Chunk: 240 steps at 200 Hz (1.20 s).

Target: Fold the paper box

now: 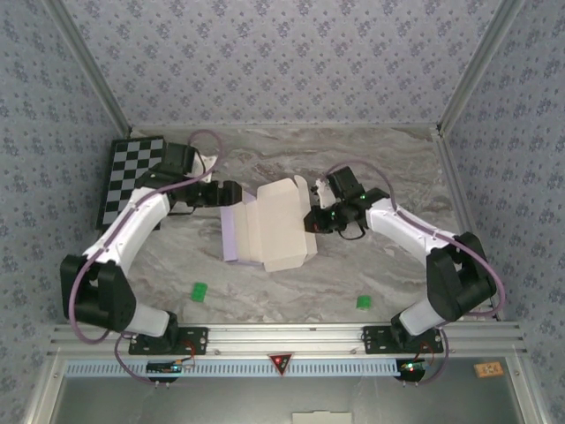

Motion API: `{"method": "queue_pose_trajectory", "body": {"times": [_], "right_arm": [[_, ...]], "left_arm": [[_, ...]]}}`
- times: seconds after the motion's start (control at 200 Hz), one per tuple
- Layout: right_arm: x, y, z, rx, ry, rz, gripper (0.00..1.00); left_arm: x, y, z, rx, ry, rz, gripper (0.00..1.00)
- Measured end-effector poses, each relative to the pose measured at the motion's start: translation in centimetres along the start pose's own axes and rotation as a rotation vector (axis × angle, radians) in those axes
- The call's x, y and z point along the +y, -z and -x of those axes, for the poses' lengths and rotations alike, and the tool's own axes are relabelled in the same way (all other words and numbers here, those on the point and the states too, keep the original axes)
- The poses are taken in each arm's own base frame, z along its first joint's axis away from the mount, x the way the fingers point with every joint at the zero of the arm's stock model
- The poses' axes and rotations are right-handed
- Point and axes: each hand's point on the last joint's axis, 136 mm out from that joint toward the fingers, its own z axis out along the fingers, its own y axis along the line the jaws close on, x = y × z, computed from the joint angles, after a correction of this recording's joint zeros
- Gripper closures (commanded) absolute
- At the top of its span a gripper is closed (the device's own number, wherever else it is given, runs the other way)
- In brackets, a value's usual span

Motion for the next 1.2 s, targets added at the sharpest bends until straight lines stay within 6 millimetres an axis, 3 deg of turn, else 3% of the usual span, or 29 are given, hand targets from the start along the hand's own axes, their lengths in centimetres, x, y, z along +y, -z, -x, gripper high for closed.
{"method": "queue_pose_trajectory", "body": {"times": [0.305,0.54,0.755,1.079,1.149,1.199], "right_arm": [[0.9,6.0,1.4,0.076,0.392,-0.207,1.00],[4.1,9.2,3.1,0.113,0.855,-0.227,1.00],[5.6,8.2,4.3,0.284,1.158,-0.202,1.00],[4.1,4.8,7.3,0.439,1.255,-0.240,1.00],[4.0,4.3,7.4,0.453,1.260,-0.241,0.96],[4.0,4.0,7.4,0.458,1.265,-0.238,0.86]], "left_arm": [[-1.0,4.9,2.1,-0.175,-0.057,0.051,0.11],[-0.7,5.7,2.2,-0.221,-0.072,0.082,0.11],[0.0,4.9,1.3,-0.204,-0.070,0.085,0.12],[0.2,4.0,0.2,-0.185,-0.067,0.065,0.15],[0.2,3.8,0.0,-0.177,-0.068,0.065,0.16],[0.1,3.6,-0.1,-0.173,-0.074,0.063,0.16]]}}
